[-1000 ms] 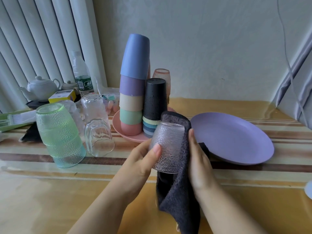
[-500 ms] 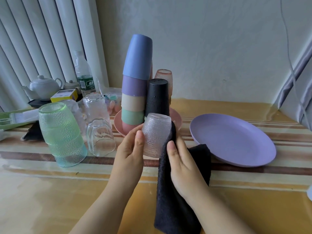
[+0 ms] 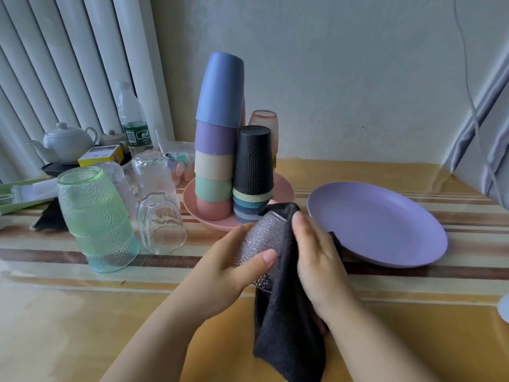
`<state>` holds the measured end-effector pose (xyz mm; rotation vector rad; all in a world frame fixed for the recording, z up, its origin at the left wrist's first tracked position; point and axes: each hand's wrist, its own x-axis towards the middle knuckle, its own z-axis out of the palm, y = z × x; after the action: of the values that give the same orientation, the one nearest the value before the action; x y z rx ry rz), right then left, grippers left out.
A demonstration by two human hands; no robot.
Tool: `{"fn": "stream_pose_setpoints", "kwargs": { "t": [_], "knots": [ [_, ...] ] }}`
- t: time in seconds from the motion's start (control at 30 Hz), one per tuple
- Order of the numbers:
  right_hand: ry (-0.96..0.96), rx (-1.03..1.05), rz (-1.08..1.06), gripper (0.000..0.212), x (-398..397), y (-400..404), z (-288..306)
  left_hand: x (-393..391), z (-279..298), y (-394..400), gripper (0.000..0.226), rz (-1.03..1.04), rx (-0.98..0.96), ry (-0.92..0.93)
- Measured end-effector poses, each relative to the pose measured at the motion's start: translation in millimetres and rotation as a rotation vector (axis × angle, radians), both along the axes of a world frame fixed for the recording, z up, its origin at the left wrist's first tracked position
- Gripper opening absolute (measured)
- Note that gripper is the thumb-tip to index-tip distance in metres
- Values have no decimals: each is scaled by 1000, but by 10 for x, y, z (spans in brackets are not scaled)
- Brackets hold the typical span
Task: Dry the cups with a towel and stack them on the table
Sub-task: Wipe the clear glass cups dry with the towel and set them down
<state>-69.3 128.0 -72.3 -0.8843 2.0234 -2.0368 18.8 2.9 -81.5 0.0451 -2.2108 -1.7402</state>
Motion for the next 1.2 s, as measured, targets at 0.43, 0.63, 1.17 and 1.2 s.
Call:
{"fn": "stream_pose_setpoints", "kwargs": {
  "t": [0.43,0.63,1.17,1.2],
  "knots": [
    [-81,2,348,71,169,-103,-126,-55,-24,-16,69,75,531,147],
    [8,-3,243,45,138,-57,-78,-88,-32,-7,31,396,351,227],
    [-96,-104,193,57,56,-15,-69,-14,-14,116,46,-36,339,68],
    [-148,-116,243,67,64,-14,-78,-21,-20,118,56,-61,393,84]
  ]
}}
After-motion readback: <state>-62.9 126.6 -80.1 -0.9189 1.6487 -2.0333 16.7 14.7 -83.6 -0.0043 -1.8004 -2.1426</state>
